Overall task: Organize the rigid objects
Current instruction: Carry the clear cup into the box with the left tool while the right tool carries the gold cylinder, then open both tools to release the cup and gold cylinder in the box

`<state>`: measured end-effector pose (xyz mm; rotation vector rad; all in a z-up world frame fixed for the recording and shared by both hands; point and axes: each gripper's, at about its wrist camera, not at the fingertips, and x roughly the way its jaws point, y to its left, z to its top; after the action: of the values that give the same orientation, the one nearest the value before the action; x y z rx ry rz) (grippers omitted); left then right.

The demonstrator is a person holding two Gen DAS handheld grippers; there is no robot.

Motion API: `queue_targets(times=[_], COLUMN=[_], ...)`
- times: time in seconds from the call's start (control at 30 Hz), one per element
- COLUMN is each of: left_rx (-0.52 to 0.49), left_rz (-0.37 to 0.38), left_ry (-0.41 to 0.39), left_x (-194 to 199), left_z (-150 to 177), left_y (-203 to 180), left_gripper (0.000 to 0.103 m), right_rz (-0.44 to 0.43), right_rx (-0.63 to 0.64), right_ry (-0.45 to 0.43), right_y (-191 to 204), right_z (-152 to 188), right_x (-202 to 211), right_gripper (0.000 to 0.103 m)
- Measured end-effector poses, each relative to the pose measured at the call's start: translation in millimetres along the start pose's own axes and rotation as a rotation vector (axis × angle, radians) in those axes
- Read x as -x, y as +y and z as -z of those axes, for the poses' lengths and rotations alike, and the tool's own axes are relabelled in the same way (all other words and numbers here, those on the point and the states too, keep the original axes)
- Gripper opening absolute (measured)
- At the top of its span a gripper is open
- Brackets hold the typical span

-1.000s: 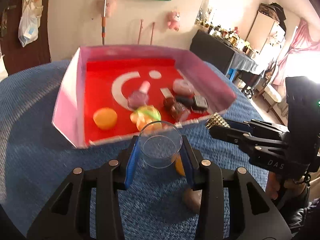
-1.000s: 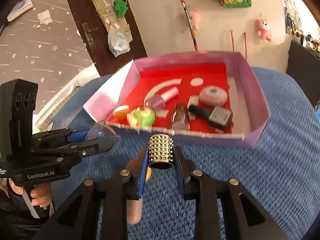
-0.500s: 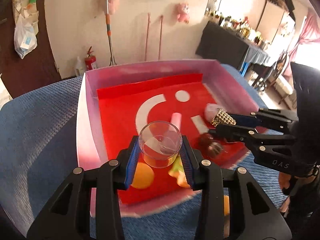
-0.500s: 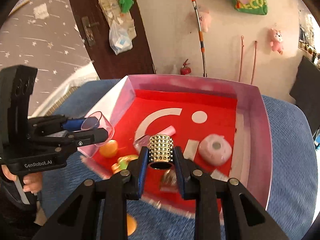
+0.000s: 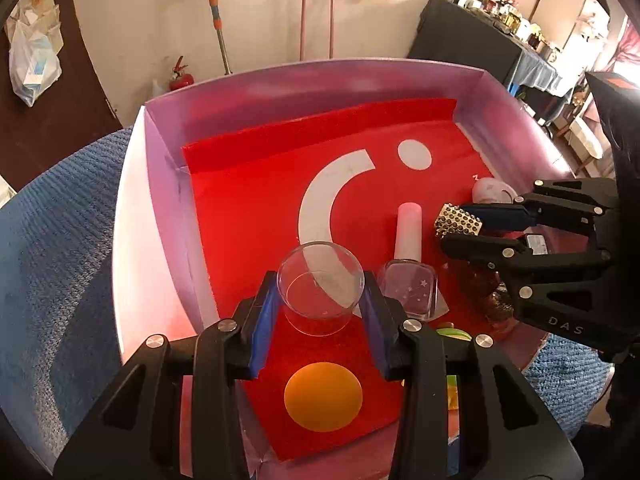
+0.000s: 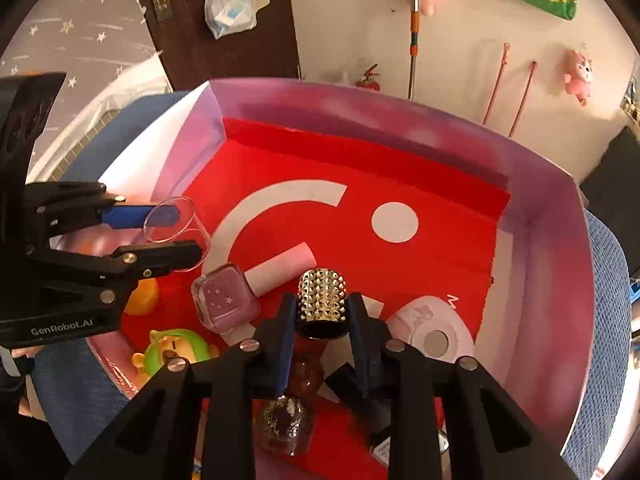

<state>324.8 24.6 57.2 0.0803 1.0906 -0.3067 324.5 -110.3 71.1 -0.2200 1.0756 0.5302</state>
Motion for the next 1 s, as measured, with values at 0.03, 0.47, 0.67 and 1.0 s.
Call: queue_targets(times=[0.03, 0.47, 0.67, 1.0], left_rx=[-0.004, -0.005, -0.008, -0.004], left_rz=[-0.001, -0.004, -0.002, 0.009], left_ry=[0.005, 0.024, 0.028, 0.01], left_x=[-1.4, -6.2, -5.2, 2.3], left_z=[0.2, -3.0, -3.9, -2.2], left_y=[-0.8, -3.0, -3.2, -4.0], left_gripper=[0.038, 0.038, 0.039, 0.051], right_rz=[0.002, 0.029, 0.031, 0.029], right_rx=[0.003, 0.036, 0.035, 0.037], right_ry=[0.006, 0.034, 0.031, 0.032], right_y=[0.1, 5.2, 6.1, 8.4], right_z=[0.2, -0.5, -0.3, -3.0], right_x=[-1.4, -8.8, -8.8, -8.3], right_gripper=[0.027, 0.028, 0.034, 0.039])
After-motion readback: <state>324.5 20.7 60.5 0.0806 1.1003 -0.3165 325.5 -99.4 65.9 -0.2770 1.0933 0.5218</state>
